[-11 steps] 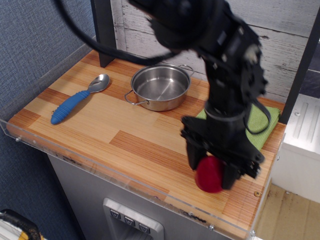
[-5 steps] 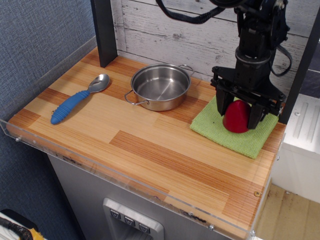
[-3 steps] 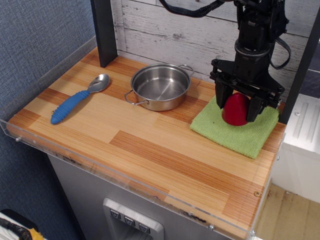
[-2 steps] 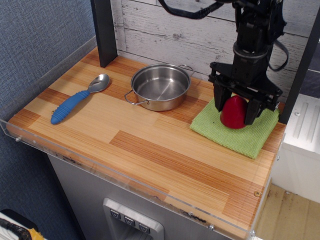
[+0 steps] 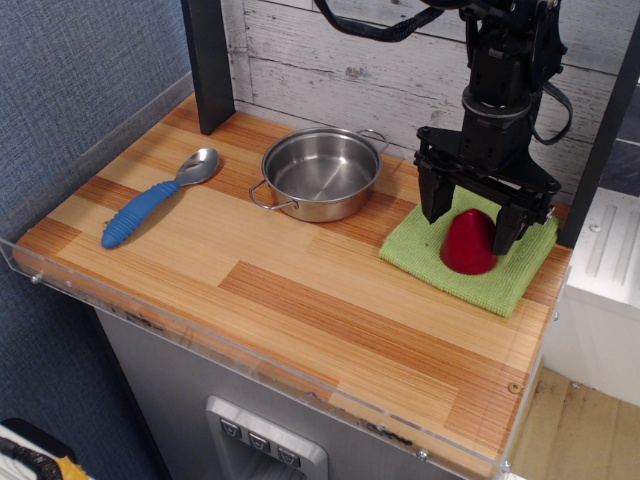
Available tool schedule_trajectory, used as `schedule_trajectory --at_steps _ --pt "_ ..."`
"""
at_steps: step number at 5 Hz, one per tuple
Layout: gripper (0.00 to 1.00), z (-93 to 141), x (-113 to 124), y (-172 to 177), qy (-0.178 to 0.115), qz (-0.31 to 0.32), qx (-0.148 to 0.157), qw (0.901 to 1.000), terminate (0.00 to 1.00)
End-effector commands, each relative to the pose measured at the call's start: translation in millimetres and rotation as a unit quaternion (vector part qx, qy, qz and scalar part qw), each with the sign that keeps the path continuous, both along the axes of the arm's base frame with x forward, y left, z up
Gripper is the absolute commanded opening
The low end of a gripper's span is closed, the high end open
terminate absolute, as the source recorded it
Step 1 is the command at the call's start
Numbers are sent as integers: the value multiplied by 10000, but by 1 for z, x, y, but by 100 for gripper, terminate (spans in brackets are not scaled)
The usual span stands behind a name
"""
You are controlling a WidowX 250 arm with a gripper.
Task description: Put the red thing on the green square.
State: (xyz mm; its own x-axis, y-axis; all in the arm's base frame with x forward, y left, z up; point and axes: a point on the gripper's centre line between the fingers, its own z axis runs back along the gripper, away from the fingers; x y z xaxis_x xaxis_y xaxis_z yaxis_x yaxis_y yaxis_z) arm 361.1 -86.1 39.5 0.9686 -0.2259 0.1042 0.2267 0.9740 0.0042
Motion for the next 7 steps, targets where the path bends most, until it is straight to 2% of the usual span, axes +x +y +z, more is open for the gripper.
schedule_trajectory --at_steps 1,2,3,4,6,7 --pt "100 76 -27 19 -623 24 -224 9978 0" --pt "100 93 -63 43 -948 376 6 9948 0" --pt "100 87 -82 65 -839 704 139 9939 0" --pt "100 75 -89 77 -643 853 252 9940 0" --pt "100 63 -89 82 -360 840 154 9957 0" --pt "100 61 -89 83 -207 624 41 9978 0"
